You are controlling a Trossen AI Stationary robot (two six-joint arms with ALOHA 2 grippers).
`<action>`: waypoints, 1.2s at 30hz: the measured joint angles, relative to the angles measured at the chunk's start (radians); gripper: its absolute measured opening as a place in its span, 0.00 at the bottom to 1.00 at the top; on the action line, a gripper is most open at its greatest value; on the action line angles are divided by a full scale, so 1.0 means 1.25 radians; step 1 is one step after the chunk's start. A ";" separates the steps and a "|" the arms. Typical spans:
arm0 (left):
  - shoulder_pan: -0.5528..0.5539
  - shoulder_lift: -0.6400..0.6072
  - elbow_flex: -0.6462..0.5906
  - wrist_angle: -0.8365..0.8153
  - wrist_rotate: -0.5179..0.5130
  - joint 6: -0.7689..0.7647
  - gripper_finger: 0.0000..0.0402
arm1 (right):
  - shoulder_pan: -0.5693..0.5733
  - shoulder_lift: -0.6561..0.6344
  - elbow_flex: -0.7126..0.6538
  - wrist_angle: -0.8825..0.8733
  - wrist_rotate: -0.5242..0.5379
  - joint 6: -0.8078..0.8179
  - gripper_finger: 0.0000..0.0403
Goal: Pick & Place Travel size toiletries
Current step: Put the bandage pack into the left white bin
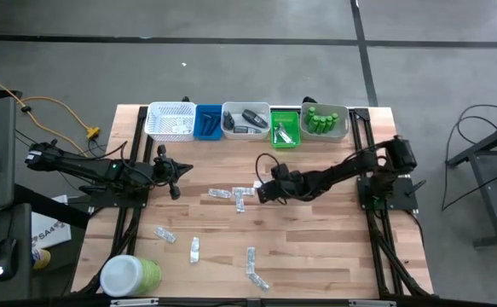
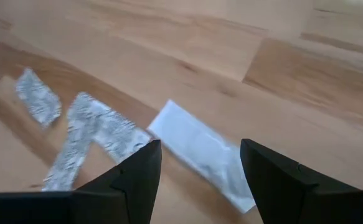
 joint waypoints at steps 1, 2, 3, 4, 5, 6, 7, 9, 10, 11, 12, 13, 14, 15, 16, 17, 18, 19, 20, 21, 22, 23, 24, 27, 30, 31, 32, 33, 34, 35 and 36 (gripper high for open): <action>0.000 0.000 0.000 0.000 0.000 0.000 0.00 | -0.003 0.002 0.000 -0.001 0.001 -0.002 0.53; 0.000 0.000 0.000 0.000 0.000 0.000 0.00 | -0.004 0.003 0.000 -0.003 0.004 -0.008 0.53; 0.000 0.000 0.000 0.000 0.000 0.000 0.00 | -0.003 0.003 -0.001 -0.003 0.010 -0.018 0.53; 0.000 0.000 0.000 0.000 0.000 0.000 0.00 | -0.002 0.003 -0.001 0.000 0.018 -0.033 0.53; 0.000 0.000 0.000 0.000 0.000 0.000 0.00 | 0.000 0.003 0.000 0.001 0.024 -0.055 0.53; 0.000 0.000 0.000 0.000 0.000 0.000 0.00 | 0.004 0.003 0.000 -0.001 0.029 -0.078 0.53; 0.000 0.000 0.000 0.000 0.000 0.000 0.00 | 0.006 0.003 -0.001 -0.002 0.033 -0.091 0.53; 0.000 0.000 0.000 0.000 0.000 0.000 0.00 | 0.011 0.003 -0.001 -0.001 0.044 -0.086 0.53; 0.000 0.000 0.000 0.000 0.000 0.000 0.00 | 0.013 0.003 -0.001 -0.004 0.048 -0.061 0.53; 0.000 0.000 0.000 0.000 0.000 0.000 0.00 | 0.014 0.003 -0.001 -0.007 0.049 -0.032 0.53; 0.000 0.000 0.000 0.000 0.000 0.000 0.00 | 0.014 0.003 -0.001 -0.011 0.048 -0.009 0.53; 0.000 0.000 0.000 0.000 0.000 0.000 0.00 | 0.014 0.003 -0.001 -0.013 0.046 0.003 0.53; 0.000 0.000 0.000 0.000 0.000 0.000 0.00 | 0.014 0.003 -0.001 -0.015 0.046 0.007 0.53; 0.000 0.000 0.000 0.000 0.000 0.000 0.00 | 0.014 0.003 0.000 -0.018 0.046 0.008 0.53; 0.000 0.000 0.000 0.000 0.000 0.000 0.00 | 0.014 0.003 -0.001 -0.023 0.046 0.012 0.53; 0.000 0.000 0.000 0.000 0.000 0.000 0.00 | 0.014 0.003 -0.001 -0.027 0.046 0.013 0.53; 0.000 0.000 0.000 0.000 0.000 0.000 0.00 | 0.014 0.003 -0.001 -0.030 0.046 0.013 0.53; 0.000 0.000 0.000 0.000 0.000 0.000 0.00 | 0.014 0.003 -0.001 -0.033 0.047 0.004 0.53; 0.000 0.000 0.000 0.000 0.000 0.000 0.00 | 0.014 0.003 -0.001 -0.037 0.046 -0.010 0.53; 0.000 0.000 0.000 0.000 0.000 0.000 0.00 | 0.014 0.003 -0.001 -0.040 0.047 -0.030 0.53; 0.000 0.000 0.000 0.000 0.000 -0.001 0.00 | 0.015 0.003 -0.001 -0.042 0.046 -0.054 0.53; 0.000 0.000 0.000 0.000 0.000 -0.001 0.00 | 0.017 0.003 -0.001 -0.041 0.047 -0.085 0.53; 0.000 0.000 0.000 0.000 0.000 -0.001 0.00 | 0.020 0.003 -0.001 -0.041 0.047 -0.124 0.53; 0.000 0.000 0.000 0.000 0.001 -0.001 0.00 | 0.032 0.003 -0.001 -0.059 0.034 -0.274 0.53; 0.000 0.000 0.000 -0.001 0.001 -0.002 0.00 | 0.036 0.003 0.000 -0.080 -0.032 -0.430 0.53; 0.000 0.000 0.000 -0.002 0.001 -0.002 0.00 | 0.035 0.003 -0.001 -0.086 -0.062 -0.472 0.53; 0.000 0.000 0.000 -0.003 0.001 -0.002 0.00 | 0.035 0.003 -0.001 -0.091 -0.086 -0.505 0.53; 0.000 0.000 0.000 -0.004 0.001 -0.002 0.00 | 0.032 0.003 -0.001 -0.095 -0.100 -0.525 0.53; 0.000 0.000 0.000 -0.005 0.001 -0.002 0.00 | 0.028 0.003 -0.001 -0.097 -0.107 -0.536 0.53; 0.000 0.000 0.000 -0.005 0.001 -0.002 0.00 | 0.022 0.003 0.000 -0.104 -0.107 -0.538 0.53; 0.000 0.000 0.000 -0.005 0.001 -0.002 0.00 | 0.016 0.003 0.000 -0.112 -0.107 -0.538 0.53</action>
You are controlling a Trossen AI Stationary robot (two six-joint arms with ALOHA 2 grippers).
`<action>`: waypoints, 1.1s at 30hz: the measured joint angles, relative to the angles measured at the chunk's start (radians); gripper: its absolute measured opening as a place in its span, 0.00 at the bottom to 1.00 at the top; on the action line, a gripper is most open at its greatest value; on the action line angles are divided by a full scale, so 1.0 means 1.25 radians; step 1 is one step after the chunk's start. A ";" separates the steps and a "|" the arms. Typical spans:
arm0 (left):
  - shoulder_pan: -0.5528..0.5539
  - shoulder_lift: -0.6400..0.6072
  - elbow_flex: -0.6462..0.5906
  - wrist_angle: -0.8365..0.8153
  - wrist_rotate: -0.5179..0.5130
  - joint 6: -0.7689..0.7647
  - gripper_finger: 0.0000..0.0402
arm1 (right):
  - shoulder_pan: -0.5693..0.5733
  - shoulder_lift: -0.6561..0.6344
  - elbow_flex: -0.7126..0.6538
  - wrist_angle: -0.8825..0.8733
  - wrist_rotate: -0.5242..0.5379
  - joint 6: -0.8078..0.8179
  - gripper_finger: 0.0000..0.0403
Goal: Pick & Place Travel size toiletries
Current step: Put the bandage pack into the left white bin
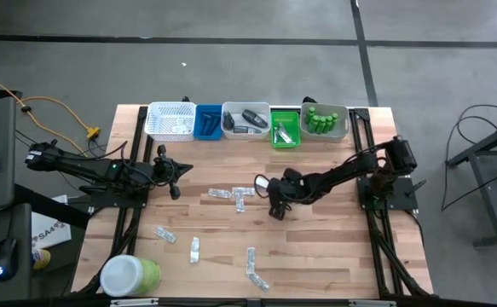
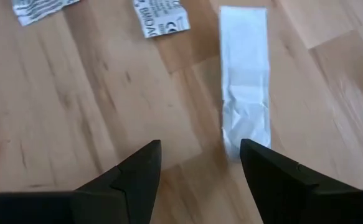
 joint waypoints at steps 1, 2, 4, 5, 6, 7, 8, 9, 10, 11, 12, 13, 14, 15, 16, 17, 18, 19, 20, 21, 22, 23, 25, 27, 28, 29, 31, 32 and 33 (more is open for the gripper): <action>0.000 0.000 0.000 0.000 0.000 0.000 0.00 | -0.006 0.000 0.001 -0.007 -0.001 0.000 0.53; 0.000 0.000 0.000 0.000 0.000 0.000 0.00 | -0.011 0.000 0.001 -0.014 -0.001 -0.003 0.53; 0.000 0.000 0.000 -0.001 0.000 0.000 0.00 | -0.019 -0.001 0.001 -0.022 -0.001 -0.017 0.53; 0.000 0.000 0.000 -0.002 0.000 0.000 0.00 | -0.023 -0.001 0.001 -0.023 -0.001 -0.031 0.53; 0.000 0.000 0.000 -0.003 0.000 0.000 0.00 | -0.024 -0.001 0.001 -0.024 -0.001 -0.045 0.53; 0.000 0.000 0.000 -0.006 0.000 0.000 0.00 | -0.025 -0.001 0.001 -0.024 -0.001 -0.055 0.53; 0.000 0.000 0.000 -0.009 0.000 0.000 0.00 | -0.025 -0.001 0.001 -0.025 0.000 -0.065 0.53; 0.000 0.000 0.000 -0.011 0.000 -0.001 0.00 | -0.025 -0.006 0.001 -0.028 0.000 -0.069 0.53; 0.000 0.000 0.000 -0.013 0.000 -0.001 0.00 | -0.025 -0.014 0.001 -0.037 0.000 -0.070 0.53; 0.000 0.000 0.000 -0.013 0.000 -0.001 0.00 | -0.025 -0.024 -0.001 -0.049 0.000 -0.070 0.53; 0.000 0.000 0.000 -0.013 0.000 -0.001 0.00 | -0.025 -0.034 -0.002 -0.056 0.006 -0.071 0.53; 0.000 0.000 0.000 -0.013 0.000 -0.001 0.00 | -0.026 -0.045 -0.002 -0.052 0.007 -0.071 0.53; 0.000 0.000 0.000 -0.013 0.000 -0.001 0.00 | -0.027 -0.057 0.000 -0.048 0.012 -0.070 0.53; 0.000 0.000 0.000 -0.013 0.000 -0.001 0.00 | -0.027 -0.070 0.000 -0.049 0.024 -0.069 0.53; 0.000 0.000 0.000 -0.013 0.000 -0.001 0.00 | -0.030 -0.085 0.000 -0.055 0.033 -0.069 0.53; 0.000 0.000 0.000 -0.013 0.000 -0.001 0.00 | -0.034 -0.096 0.000 -0.057 0.037 -0.073 0.53; 0.000 0.000 0.000 -0.013 0.000 -0.001 0.00 | -0.039 -0.103 0.000 -0.054 0.036 -0.086 0.53; 0.000 0.000 0.000 -0.013 0.000 -0.001 0.00 | -0.044 -0.107 0.000 -0.054 0.027 -0.102 0.53; 0.000 0.000 0.000 -0.013 0.000 -0.001 0.00 | -0.049 -0.107 0.000 -0.055 0.014 -0.122 0.53; 0.000 0.000 0.000 -0.013 0.000 -0.001 0.00 | -0.056 -0.107 0.000 -0.060 -0.008 -0.144 0.53; 0.000 0.000 0.000 -0.013 0.000 -0.001 0.00 | -0.063 -0.106 0.000 -0.065 -0.029 -0.173 0.53; 0.000 0.000 0.000 -0.013 0.000 -0.001 0.00 | -0.070 -0.106 0.000 -0.073 -0.041 -0.204 0.53; 0.000 0.000 0.000 -0.014 0.004 -0.001 0.00 | -0.088 -0.106 0.000 -0.088 -0.059 -0.253 0.53; 0.000 0.000 0.000 -0.014 0.010 -0.001 0.00 | -0.111 -0.102 0.000 -0.100 -0.085 -0.277 0.53; 0.000 0.000 0.000 -0.015 0.015 -0.002 0.00 | -0.124 -0.101 0.000 -0.108 -0.106 -0.278 0.53; 0.000 0.000 0.000 -0.016 0.015 -0.002 0.00 | -0.137 -0.100 -0.001 -0.110 -0.133 -0.278 0.53; 0.000 0.000 0.000 -0.017 0.015 -0.002 0.00 | -0.158 -0.101 0.000 -0.110 -0.179 -0.279 0.53; 0.000 0.000 0.000 -0.017 0.015 -0.002 0.00 | -0.166 -0.101 0.000 -0.113 -0.195 -0.287 0.53; 0.000 0.000 0.000 -0.017 0.015 -0.002 0.00 | -0.171 -0.094 0.000 -0.112 -0.205 -0.299 0.53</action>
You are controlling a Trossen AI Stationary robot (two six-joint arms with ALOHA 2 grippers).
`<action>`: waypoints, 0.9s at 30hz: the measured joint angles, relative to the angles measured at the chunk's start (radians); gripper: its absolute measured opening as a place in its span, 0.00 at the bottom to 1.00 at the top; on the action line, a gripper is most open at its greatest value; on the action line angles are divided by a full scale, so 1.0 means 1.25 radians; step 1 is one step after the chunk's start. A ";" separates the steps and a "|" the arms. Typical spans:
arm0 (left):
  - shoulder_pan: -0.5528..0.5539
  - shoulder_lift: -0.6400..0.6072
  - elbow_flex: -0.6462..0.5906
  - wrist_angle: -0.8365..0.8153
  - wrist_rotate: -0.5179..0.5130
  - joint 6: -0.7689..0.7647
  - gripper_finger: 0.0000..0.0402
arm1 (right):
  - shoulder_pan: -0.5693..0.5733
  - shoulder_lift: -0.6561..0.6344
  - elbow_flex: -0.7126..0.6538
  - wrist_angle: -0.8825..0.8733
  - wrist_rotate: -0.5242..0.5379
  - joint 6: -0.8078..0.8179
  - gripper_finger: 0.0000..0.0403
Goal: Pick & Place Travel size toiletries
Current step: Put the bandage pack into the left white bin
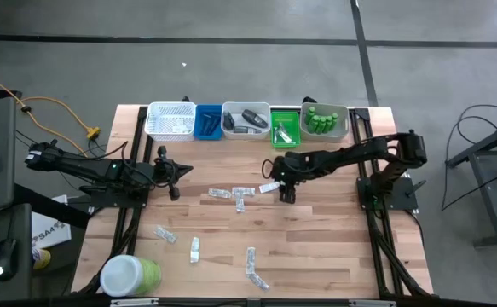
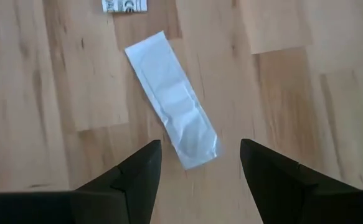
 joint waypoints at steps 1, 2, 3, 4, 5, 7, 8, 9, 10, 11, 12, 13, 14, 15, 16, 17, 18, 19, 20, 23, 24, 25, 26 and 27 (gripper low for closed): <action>0.000 0.000 0.000 0.000 0.000 0.000 0.00 | -0.001 0.009 0.000 0.006 -0.003 -0.012 0.53; 0.000 0.000 0.000 0.000 0.000 0.000 0.00 | -0.001 0.016 0.000 0.012 -0.005 -0.023 0.53; 0.000 0.000 0.000 0.000 0.000 0.000 0.00 | -0.001 0.021 0.000 0.013 -0.011 -0.034 0.53; 0.000 0.000 0.000 -0.001 0.000 0.000 0.00 | -0.001 0.025 -0.001 0.017 -0.019 -0.041 0.53; 0.000 0.000 0.000 -0.001 0.000 -0.003 0.00 | 0.000 0.027 0.000 0.030 -0.019 -0.048 0.53; 0.000 0.000 0.000 -0.003 0.000 -0.003 0.00 | 0.002 0.028 0.001 0.038 -0.015 -0.058 0.53; 0.000 0.000 0.000 -0.003 0.000 -0.003 0.00 | 0.002 0.028 0.001 0.034 -0.004 -0.061 0.53; 0.000 0.000 0.000 -0.004 0.000 -0.003 0.00 | 0.002 0.028 0.000 0.034 0.002 -0.063 0.53; 0.000 0.000 0.000 -0.005 0.000 -0.003 0.00 | 0.002 0.028 0.000 0.036 0.007 -0.063 0.53; 0.000 0.000 0.000 -0.007 0.000 -0.003 0.00 | 0.001 0.028 0.000 0.037 0.010 -0.063 0.53; 0.000 0.000 0.000 -0.009 0.000 -0.003 0.00 | 0.001 0.028 0.001 0.035 0.011 -0.064 0.53; 0.000 0.000 0.000 -0.009 0.000 -0.003 0.00 | 0.001 0.028 0.000 0.034 0.011 -0.068 0.53; 0.000 0.000 0.000 -0.009 0.000 -0.004 0.00 | 0.002 0.028 0.000 0.035 0.010 -0.072 0.53; 0.000 0.000 0.000 -0.009 0.000 -0.004 0.00 | 0.002 0.028 0.001 0.035 0.009 -0.074 0.53; 0.000 0.000 0.000 -0.009 0.000 -0.004 0.00 | 0.002 0.029 0.001 0.035 0.008 -0.075 0.53; 0.000 0.000 0.000 -0.009 0.000 -0.005 0.00 | 0.002 0.029 0.000 0.035 0.008 -0.075 0.53; 0.000 0.000 0.000 -0.009 0.000 -0.005 0.00 | 0.002 0.029 0.000 0.035 0.008 -0.075 0.53; 0.000 0.000 0.000 -0.009 0.000 -0.005 0.00 | 0.002 0.029 0.000 0.035 0.008 -0.075 0.53; 0.000 0.000 0.000 -0.009 0.000 -0.005 0.00 | 0.002 0.029 0.000 0.034 0.008 -0.075 0.53; 0.000 0.000 0.000 -0.009 0.000 -0.005 0.00 | 0.002 0.034 0.001 0.034 0.009 -0.078 0.53; 0.000 0.000 0.000 -0.010 -0.001 -0.007 0.00 | 0.002 0.040 0.001 0.034 0.008 -0.080 0.53; 0.000 0.000 0.000 -0.010 -0.001 -0.011 0.00 | 0.000 0.043 0.000 0.028 0.008 -0.081 0.53; 0.000 0.000 0.000 -0.010 -0.001 -0.011 0.00 | -0.003 0.045 0.000 0.018 0.004 -0.081 0.53; 0.000 0.000 0.000 -0.011 -0.001 -0.011 0.00 | -0.005 0.048 -0.001 0.016 0.000 -0.081 0.53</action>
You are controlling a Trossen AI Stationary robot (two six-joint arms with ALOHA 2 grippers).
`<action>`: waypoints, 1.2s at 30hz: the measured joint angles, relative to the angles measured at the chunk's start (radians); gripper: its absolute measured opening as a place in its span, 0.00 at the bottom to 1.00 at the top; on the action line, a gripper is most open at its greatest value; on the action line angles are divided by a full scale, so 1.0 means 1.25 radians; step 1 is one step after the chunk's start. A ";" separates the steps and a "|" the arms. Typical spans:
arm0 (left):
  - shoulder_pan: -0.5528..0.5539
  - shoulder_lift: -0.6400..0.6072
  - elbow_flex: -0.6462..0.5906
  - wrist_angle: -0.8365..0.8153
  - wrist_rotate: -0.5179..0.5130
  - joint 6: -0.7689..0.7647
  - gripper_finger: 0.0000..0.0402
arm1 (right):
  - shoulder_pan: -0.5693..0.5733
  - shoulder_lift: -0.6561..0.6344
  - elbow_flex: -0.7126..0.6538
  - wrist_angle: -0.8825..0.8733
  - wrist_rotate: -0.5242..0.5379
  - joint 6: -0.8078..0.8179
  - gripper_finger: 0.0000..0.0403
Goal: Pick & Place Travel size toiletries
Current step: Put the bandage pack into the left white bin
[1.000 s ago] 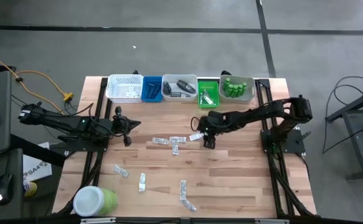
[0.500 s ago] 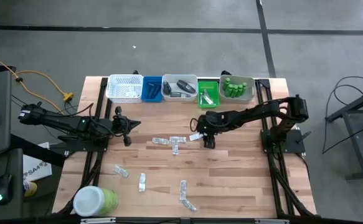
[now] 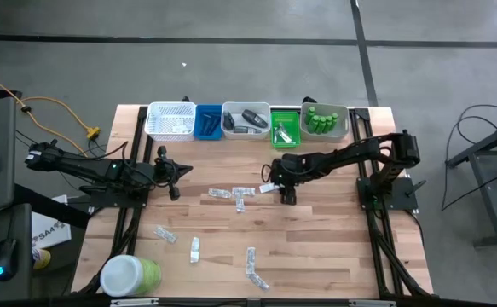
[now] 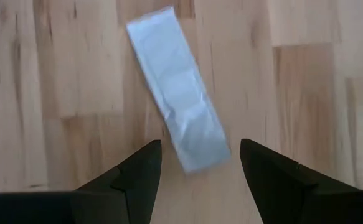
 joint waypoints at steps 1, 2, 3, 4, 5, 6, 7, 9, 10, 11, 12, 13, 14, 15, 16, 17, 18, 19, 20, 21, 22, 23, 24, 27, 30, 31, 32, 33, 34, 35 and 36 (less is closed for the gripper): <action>0.000 0.000 0.000 -0.002 0.000 -0.002 0.00 | 0.000 0.007 0.000 0.011 0.000 0.001 0.53; 0.000 0.000 0.000 -0.004 0.000 -0.004 0.00 | 0.001 0.010 0.002 0.016 -0.005 0.005 0.53; 0.000 0.000 0.000 -0.005 0.000 -0.006 0.00 | 0.001 0.011 0.003 0.014 -0.005 0.009 0.53; 0.000 0.000 0.000 -0.005 0.001 -0.006 0.00 | 0.001 0.011 0.001 0.013 -0.005 0.011 0.53; 0.000 0.000 0.000 -0.005 0.001 -0.006 0.00 | 0.001 0.014 0.002 0.016 -0.006 0.012 0.53; 0.000 0.000 0.000 -0.005 0.002 -0.006 0.00 | 0.001 0.018 0.002 0.018 -0.008 0.012 0.53; 0.000 0.000 0.000 -0.005 0.002 -0.006 0.00 | 0.001 0.019 0.002 0.018 -0.011 0.018 0.53; 0.000 0.000 0.000 -0.005 0.003 -0.006 0.00 | 0.000 0.021 0.002 0.018 -0.019 0.023 0.51; 0.000 0.000 0.000 -0.005 0.004 -0.006 0.00 | 0.000 0.026 0.003 0.018 -0.021 0.024 0.49; 0.000 0.000 0.000 -0.005 0.004 -0.006 0.00 | 0.000 0.027 0.004 0.018 -0.024 0.024 0.47; 0.000 0.000 0.000 -0.005 0.004 -0.006 0.00 | 0.000 0.027 0.004 0.018 -0.028 0.026 0.45; 0.000 0.000 0.000 -0.005 0.004 -0.006 0.00 | 0.000 0.027 0.004 0.018 -0.033 0.028 0.43; 0.000 0.000 0.000 -0.005 0.004 -0.006 0.00 | 0.000 0.027 0.004 0.018 -0.037 0.035 0.40; 0.000 0.000 0.000 -0.005 0.004 -0.006 0.00 | 0.001 0.028 0.003 0.018 -0.039 0.044 0.37; 0.000 0.000 0.000 -0.005 0.004 -0.006 0.00 | 0.001 0.028 0.003 0.018 -0.040 0.052 0.35; 0.000 0.000 0.000 -0.005 0.004 -0.006 0.00 | 0.001 0.028 0.003 0.019 -0.039 0.061 0.32; 0.000 0.000 0.000 -0.005 0.004 -0.006 0.00 | 0.001 0.029 0.003 0.020 -0.040 0.068 0.29; 0.000 0.000 0.000 -0.005 0.004 -0.006 0.00 | 0.001 0.029 0.003 0.021 -0.040 0.075 0.26; 0.000 0.000 0.000 -0.005 0.004 -0.006 0.00 | 0.001 0.029 0.003 0.022 -0.039 0.083 0.23; 0.000 0.000 0.000 -0.005 0.004 -0.006 0.00 | 0.001 0.029 0.003 0.022 -0.039 0.087 0.20; 0.000 0.000 0.000 -0.005 0.004 -0.006 0.00 | 0.001 0.029 0.003 0.023 -0.039 0.089 0.18; 0.000 0.000 0.000 -0.005 0.004 -0.006 0.00 | 0.001 0.030 0.003 0.022 -0.039 0.090 0.15; 0.000 0.000 0.000 -0.005 0.005 -0.006 0.00 | 0.001 0.030 0.003 0.022 -0.039 0.091 0.12; 0.000 0.000 0.000 -0.005 0.005 -0.006 0.00 | 0.001 0.030 0.002 0.024 -0.047 0.109 0.03; 0.000 0.000 0.000 -0.005 0.005 -0.009 0.00 | 0.004 0.030 0.002 0.037 -0.059 0.130 0.01; 0.000 0.000 0.000 -0.005 0.005 -0.013 0.00 | 0.008 0.030 0.002 0.039 -0.053 0.144 0.01; 0.000 0.000 0.000 -0.005 0.006 -0.020 0.00 | 0.013 0.026 0.001 0.040 -0.048 0.154 0.01; 0.000 0.000 0.000 -0.005 0.008 -0.028 0.00 | 0.019 0.019 0.000 0.039 -0.048 0.165 0.01; 0.000 0.000 0.000 -0.004 0.017 -0.030 0.00 | 0.027 0.013 0.000 0.037 -0.052 0.176 0.01; 0.000 0.000 0.000 -0.003 0.033 -0.030 0.00 | 0.039 0.006 -0.002 0.035 -0.052 0.187 0.01; 0.000 0.000 0.000 -0.003 0.050 -0.030 0.00 | 0.052 -0.001 -0.003 0.036 -0.044 0.194 0.01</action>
